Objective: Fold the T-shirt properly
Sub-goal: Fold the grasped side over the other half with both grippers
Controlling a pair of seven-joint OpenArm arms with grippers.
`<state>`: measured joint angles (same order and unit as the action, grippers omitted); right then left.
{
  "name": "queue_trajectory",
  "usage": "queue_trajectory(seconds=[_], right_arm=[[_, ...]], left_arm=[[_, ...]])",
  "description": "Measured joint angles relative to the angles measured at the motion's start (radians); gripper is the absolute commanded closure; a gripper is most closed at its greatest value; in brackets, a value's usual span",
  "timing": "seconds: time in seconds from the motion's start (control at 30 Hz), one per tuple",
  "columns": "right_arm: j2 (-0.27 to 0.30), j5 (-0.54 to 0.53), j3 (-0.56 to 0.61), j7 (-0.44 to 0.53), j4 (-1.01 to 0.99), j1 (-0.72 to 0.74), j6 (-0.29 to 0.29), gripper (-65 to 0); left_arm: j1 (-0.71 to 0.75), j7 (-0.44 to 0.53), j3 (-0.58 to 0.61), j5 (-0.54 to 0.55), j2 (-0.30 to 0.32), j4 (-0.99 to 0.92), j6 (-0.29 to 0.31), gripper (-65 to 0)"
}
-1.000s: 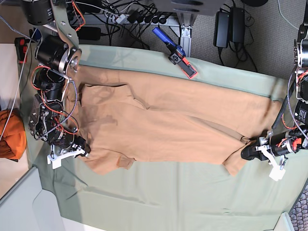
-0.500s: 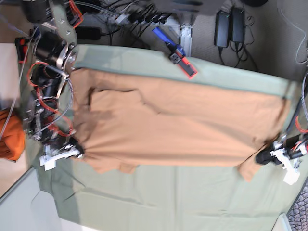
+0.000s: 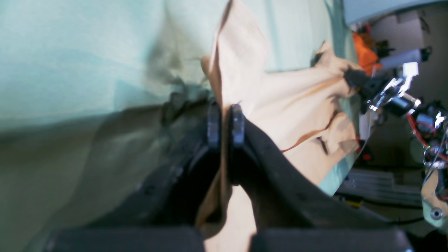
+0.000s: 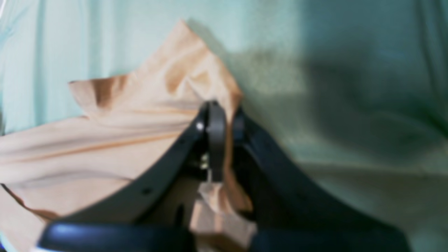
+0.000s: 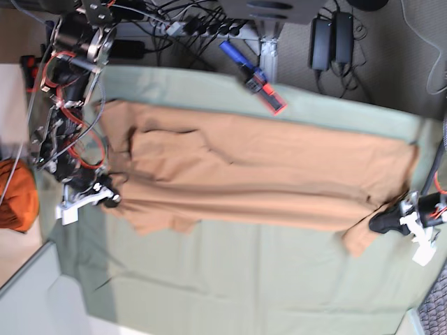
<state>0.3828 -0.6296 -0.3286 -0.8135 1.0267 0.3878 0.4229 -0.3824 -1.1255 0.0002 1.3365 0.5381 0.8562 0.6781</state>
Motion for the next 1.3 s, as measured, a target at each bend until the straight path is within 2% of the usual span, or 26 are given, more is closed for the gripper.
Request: queue_trajectory(seconds=[0.23, 0.63, 0.77, 0.8, 0.9, 0.93, 0.97, 1.3], right_arm=[[0.016, -0.016, 0.002, -0.003, 0.098, -0.094, 0.000, 0.0], [0.027, -0.028, 0.003, -0.007, 0.193, -0.183, 0.000, 0.0], [0.027, -0.029, 0.003, -0.014, 0.193, -0.202, 0.000, 0.0], [0.027, -0.028, 0.003, -0.014, 0.193, -0.206, 0.000, 0.0], [0.027, -0.027, 0.003, -0.017, 0.193, -0.209, 0.000, -27.2], [0.027, -0.026, 0.003, -0.017, 0.193, -0.211, 0.000, -33.1], [0.027, -0.027, 0.003, -0.016, 0.193, -0.213, 0.000, -35.6], [0.027, -0.029, 0.003, -0.014, 0.193, -0.213, 0.000, -35.6]], left_arm=[[0.041, -0.055, 0.000, 0.059, 0.036, 0.031, 0.000, 0.0], [0.188, -0.063, 0.000, 0.056, 0.048, 0.245, 0.001, 0.0], [0.197, -0.005, 0.000, -0.022, 0.049, 0.245, 0.001, 0.0], [0.197, 0.013, 0.000, -0.046, 0.049, 0.245, 0.001, -4.9], [0.196, 0.080, 0.001, -0.121, 0.050, 0.246, 0.001, -26.8], [0.196, 0.093, 0.000, -0.145, 0.052, 0.246, 0.001, -30.7], [0.196, 0.101, 0.000, -0.173, 0.052, 0.246, 0.001, -31.6], [0.183, 0.179, 0.000, -0.198, 0.053, 0.246, 0.000, -31.6]])
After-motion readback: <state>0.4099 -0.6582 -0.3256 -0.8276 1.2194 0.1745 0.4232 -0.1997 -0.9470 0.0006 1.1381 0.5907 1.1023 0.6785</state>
